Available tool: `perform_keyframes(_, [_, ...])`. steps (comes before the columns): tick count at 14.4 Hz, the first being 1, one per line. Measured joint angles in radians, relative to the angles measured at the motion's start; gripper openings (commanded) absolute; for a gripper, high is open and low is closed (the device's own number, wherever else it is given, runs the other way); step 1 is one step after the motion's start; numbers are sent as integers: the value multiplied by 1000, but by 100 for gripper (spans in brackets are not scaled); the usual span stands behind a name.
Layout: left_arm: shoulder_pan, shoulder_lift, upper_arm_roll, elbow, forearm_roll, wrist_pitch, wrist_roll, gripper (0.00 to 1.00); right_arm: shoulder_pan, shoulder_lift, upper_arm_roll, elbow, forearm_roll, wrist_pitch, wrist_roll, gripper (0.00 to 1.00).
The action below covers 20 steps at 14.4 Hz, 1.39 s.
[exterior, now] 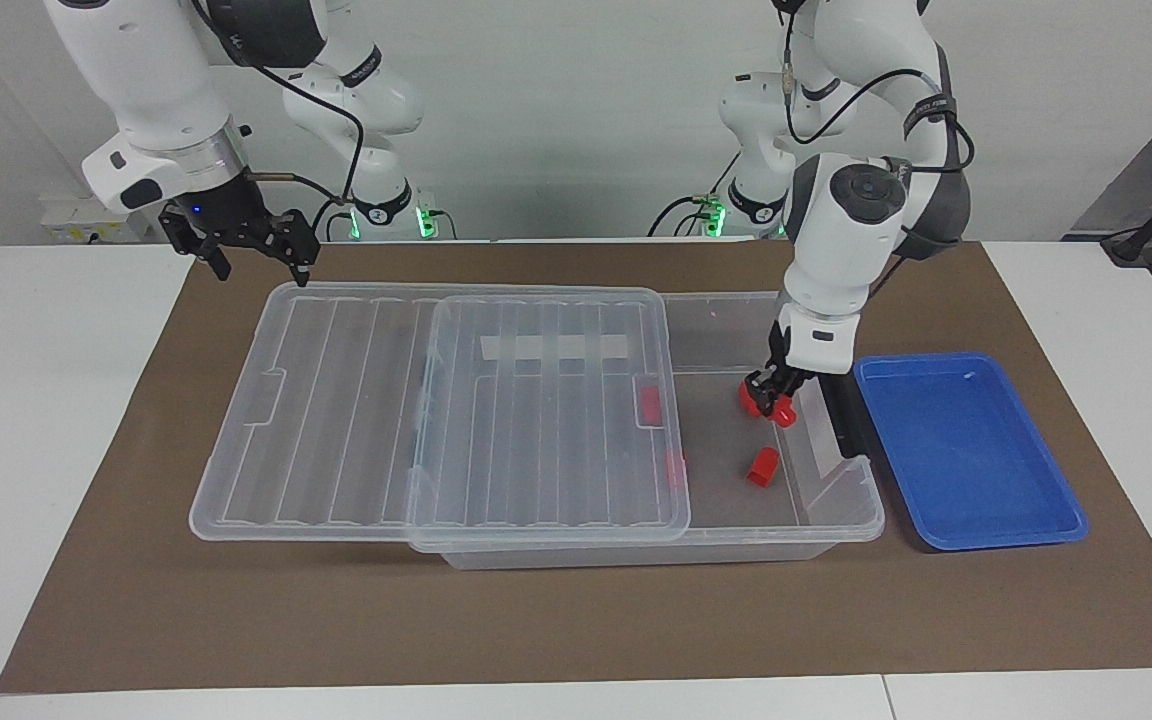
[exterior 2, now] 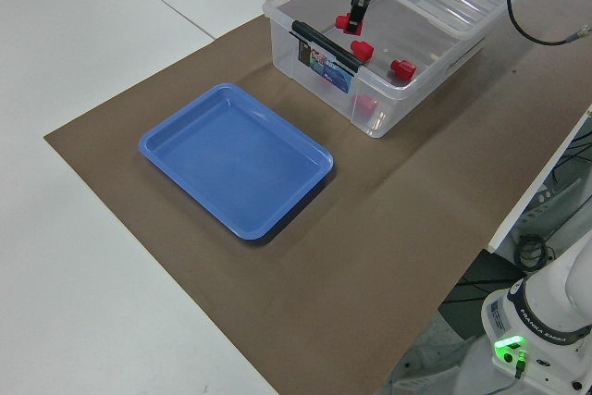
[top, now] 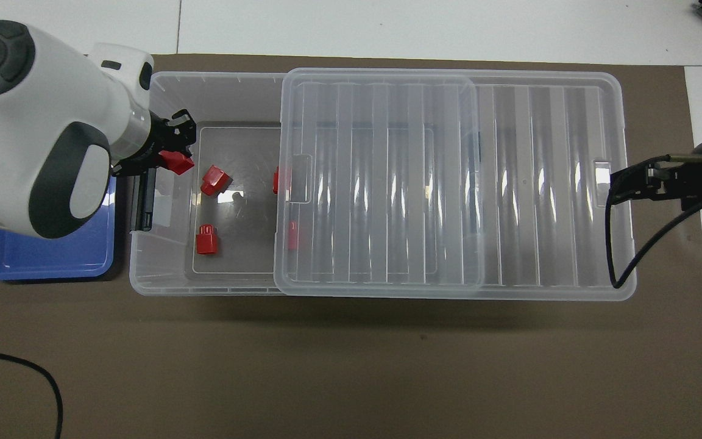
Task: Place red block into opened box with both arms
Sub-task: 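Lower the red block into the open box and open the left gripper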
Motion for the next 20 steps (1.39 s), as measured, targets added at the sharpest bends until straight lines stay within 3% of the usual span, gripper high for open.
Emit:
perform_keyframes(7, [-51, -18, 0, -185, 45, 161, -45, 2, -12, 0, 0, 0, 0, 0, 0, 100])
perform_keyframes(11, [-57, 6, 0, -211, 60, 218, -60, 2, -10, 0, 1, -12, 0, 42, 0, 98])
perform_keyframes(14, [-73, 65, 0, -215, 105, 281, -99, 3, -13, 0, -1, -42, 0, 102, 0, 89])
perform_keyframes(16, [-75, 93, 1, -215, 109, 307, -103, 3, -22, 0, -1, -61, 0, 141, 0, 87])
perform_keyframes(20, [-75, 106, 2, -219, 111, 328, -103, 7, -83, 2, -3, -104, 0, 238, -8, 70])
